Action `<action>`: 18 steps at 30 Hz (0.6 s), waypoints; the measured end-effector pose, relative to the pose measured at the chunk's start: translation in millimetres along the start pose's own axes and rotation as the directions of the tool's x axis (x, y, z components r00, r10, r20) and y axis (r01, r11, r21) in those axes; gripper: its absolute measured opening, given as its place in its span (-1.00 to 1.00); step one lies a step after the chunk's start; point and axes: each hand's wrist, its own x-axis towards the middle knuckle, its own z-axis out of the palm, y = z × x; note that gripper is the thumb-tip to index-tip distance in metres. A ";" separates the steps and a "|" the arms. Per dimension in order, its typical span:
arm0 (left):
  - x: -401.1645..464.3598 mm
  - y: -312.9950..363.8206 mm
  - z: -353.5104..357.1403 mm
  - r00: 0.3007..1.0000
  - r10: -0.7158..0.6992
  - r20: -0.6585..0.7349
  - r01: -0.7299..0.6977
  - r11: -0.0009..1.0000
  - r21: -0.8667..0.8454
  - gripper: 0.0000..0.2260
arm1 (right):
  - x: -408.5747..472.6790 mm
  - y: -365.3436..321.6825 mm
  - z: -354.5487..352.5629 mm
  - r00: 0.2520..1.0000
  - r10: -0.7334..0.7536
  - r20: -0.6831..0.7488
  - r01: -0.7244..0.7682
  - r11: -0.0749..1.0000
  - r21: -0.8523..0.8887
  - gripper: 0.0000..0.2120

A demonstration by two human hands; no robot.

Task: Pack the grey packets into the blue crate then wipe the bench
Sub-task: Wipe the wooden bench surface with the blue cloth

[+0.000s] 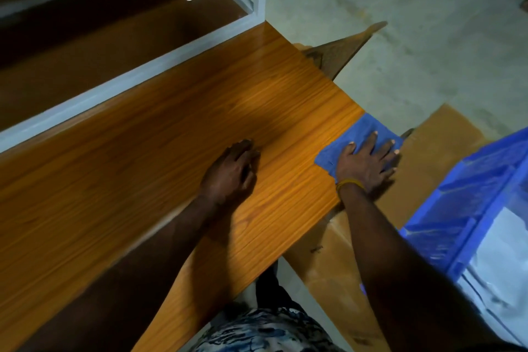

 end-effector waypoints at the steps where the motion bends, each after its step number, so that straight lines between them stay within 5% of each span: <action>1: 4.7 0.6 -0.2 1.000 0.000 -0.005 0.000 1.000 -0.008 -0.52 | 3.5 -4.9 1.3 1.000 0.011 0.006 -0.011 1.000 -0.008 -0.43; 12: 58.7 -8.4 11.3 0.971 0.025 -0.238 -0.031 0.999 -0.023 -0.65 | 30.6 -88.4 30.3 0.953 -0.291 0.082 0.297 0.952 -0.076 -0.43; 18: 88.5 -22.6 8.2 0.976 -0.010 -0.218 0.004 0.999 -0.032 -0.68 | 61.6 -148.1 53.0 0.922 -0.369 0.117 0.378 0.923 -0.069 -0.42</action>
